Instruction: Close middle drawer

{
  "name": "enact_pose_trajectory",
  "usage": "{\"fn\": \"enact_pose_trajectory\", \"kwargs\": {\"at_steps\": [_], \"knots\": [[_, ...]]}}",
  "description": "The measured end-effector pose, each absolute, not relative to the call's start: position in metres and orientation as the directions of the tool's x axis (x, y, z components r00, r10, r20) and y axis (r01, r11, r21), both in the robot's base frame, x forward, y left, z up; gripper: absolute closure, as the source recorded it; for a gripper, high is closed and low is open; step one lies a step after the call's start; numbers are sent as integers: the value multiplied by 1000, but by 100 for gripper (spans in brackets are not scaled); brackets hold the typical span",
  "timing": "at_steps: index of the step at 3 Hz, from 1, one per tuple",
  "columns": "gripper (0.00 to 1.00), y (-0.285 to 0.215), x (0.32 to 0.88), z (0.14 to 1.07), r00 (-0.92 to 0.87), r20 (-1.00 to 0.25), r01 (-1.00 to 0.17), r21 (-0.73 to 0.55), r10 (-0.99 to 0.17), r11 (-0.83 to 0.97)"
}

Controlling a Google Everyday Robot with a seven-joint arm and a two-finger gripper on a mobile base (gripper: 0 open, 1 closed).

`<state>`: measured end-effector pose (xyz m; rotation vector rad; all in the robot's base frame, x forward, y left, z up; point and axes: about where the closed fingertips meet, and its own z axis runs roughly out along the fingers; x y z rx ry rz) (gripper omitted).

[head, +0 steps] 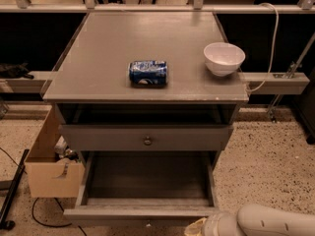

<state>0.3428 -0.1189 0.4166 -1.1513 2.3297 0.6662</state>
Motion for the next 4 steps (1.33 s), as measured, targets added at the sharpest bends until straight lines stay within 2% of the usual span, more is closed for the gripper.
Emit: {"fn": "enact_pose_trajectory", "kwargs": {"at_steps": [1,4], "knots": [[100,-120,347,395,-577,-565,-799,241,-590,551],[30,-118,348,389,-578,-554,-801,246,-599,546]]}}
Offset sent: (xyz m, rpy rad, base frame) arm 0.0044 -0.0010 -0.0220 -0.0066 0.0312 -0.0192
